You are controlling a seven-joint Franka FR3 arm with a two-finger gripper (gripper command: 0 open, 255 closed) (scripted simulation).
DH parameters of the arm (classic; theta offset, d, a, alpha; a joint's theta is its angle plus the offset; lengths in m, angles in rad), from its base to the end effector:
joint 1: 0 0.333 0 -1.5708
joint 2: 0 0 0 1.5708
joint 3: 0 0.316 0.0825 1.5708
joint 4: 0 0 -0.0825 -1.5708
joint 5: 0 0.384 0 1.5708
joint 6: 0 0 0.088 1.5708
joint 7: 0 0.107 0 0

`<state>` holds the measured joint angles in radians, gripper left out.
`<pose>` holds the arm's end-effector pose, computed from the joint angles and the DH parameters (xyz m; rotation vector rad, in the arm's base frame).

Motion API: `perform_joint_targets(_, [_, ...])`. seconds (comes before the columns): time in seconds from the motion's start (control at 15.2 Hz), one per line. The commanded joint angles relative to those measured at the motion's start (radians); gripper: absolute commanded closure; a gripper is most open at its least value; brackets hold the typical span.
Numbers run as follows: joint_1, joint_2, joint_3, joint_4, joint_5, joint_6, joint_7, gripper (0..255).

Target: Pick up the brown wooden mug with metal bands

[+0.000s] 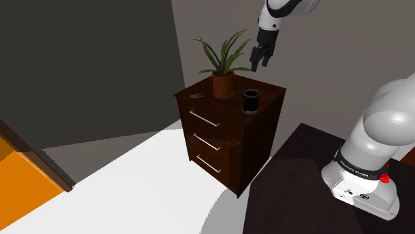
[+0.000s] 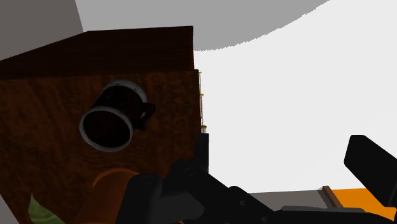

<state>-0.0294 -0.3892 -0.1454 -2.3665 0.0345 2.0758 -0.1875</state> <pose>0.4335 -0.0782 0.4811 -3.0690 -0.0085 -0.1658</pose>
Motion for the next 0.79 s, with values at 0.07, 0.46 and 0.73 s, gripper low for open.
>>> perform_joint_targets(0.07, [-0.006,0.106,-0.034,0.021,0.008,0.071,-0.055,0])
perform_joint_targets(0.46, [-0.017,0.325,-0.083,0.101,0.053,0.177,-0.159,0])
perform_joint_targets(0.73, [-0.034,0.478,-0.101,0.180,0.100,0.227,-0.232,0])
